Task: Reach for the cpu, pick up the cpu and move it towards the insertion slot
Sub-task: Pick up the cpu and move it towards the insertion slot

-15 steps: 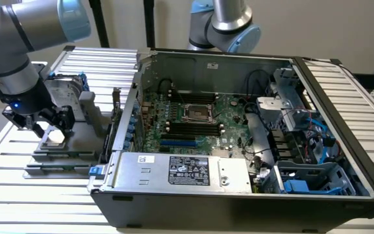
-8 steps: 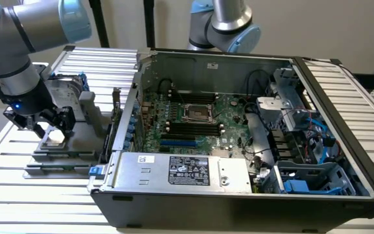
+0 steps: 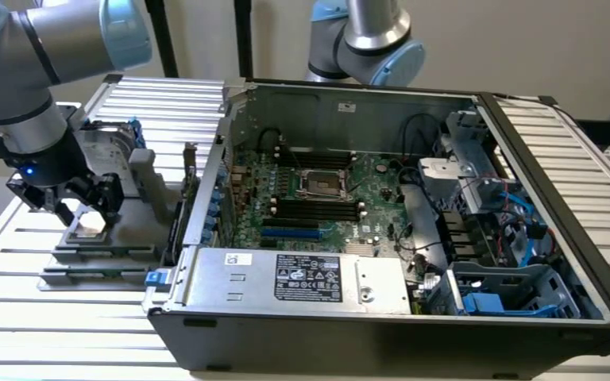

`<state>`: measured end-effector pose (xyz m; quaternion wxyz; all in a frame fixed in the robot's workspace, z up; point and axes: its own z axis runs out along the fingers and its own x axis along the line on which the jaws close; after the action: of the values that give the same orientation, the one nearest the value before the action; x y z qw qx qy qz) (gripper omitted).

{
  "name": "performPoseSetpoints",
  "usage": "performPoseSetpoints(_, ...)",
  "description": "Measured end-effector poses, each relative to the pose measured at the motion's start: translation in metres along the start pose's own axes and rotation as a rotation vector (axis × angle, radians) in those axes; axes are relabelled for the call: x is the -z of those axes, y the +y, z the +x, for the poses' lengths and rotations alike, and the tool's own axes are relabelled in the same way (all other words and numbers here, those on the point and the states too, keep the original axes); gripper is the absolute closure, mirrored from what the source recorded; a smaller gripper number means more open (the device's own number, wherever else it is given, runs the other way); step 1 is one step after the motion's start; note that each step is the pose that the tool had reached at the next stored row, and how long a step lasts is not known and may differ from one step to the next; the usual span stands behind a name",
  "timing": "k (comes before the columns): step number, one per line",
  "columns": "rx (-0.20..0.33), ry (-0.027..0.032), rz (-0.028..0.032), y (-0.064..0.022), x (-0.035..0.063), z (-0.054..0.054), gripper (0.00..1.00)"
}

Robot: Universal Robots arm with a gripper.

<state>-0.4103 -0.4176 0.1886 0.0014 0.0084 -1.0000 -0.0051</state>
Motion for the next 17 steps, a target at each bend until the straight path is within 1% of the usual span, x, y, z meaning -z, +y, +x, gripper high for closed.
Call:
performPoseSetpoints(2, 0.000, 0.0000, 0.0088, 0.0005, -0.0005, 0.0000, 0.29)
performPoseSetpoints(3, 0.000, 0.0002, 0.0119, 0.0007, -0.0005, -0.0001, 0.29)
performPoseSetpoints(4, 0.000, 0.0004, 0.0133, 0.0007, -0.0005, -0.0002, 0.29)
performPoseSetpoints(17, 0.004, 0.0006, 0.0139, 0.0021, -0.0014, -0.0007, 0.29)
